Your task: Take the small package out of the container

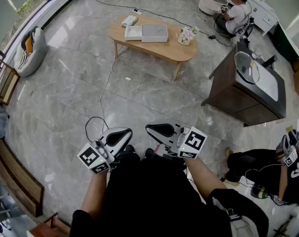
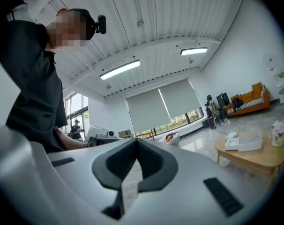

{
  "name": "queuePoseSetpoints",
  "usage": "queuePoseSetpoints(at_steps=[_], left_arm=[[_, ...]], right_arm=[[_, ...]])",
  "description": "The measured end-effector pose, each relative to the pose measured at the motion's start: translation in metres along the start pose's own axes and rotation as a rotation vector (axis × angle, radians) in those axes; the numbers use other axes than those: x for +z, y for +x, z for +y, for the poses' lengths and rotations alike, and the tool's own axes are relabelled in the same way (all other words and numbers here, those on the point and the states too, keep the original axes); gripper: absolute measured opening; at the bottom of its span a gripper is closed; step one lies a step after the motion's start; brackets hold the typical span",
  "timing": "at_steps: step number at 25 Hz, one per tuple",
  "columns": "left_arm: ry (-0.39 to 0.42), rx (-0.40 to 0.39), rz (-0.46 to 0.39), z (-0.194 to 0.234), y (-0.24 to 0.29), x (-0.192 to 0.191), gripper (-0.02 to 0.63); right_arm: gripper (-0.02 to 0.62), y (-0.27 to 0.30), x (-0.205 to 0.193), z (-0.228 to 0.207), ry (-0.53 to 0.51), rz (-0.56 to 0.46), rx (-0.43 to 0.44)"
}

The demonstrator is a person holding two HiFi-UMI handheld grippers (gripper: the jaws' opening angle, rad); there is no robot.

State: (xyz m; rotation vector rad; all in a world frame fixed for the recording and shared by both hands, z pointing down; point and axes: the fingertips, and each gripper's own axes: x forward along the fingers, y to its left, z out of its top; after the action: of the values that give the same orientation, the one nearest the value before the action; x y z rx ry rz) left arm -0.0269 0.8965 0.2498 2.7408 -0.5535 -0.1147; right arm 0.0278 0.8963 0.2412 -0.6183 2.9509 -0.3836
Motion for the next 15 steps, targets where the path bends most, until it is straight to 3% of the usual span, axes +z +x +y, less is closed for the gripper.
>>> queuePoseSetpoints(at_steps=[9,15], left_arm=[[-0.005,0.028,0.031,0.005,0.01,-0.009,0.018],[-0.012,0.058,0.027,0.012,0.009,-0.004,0.017]], right_arm=[[0.012,-0.017,-0.002,-0.007,0.004,0.009,-0.012],[0.012,-0.03,0.01,-0.017,0.012,-0.05,-0.045]])
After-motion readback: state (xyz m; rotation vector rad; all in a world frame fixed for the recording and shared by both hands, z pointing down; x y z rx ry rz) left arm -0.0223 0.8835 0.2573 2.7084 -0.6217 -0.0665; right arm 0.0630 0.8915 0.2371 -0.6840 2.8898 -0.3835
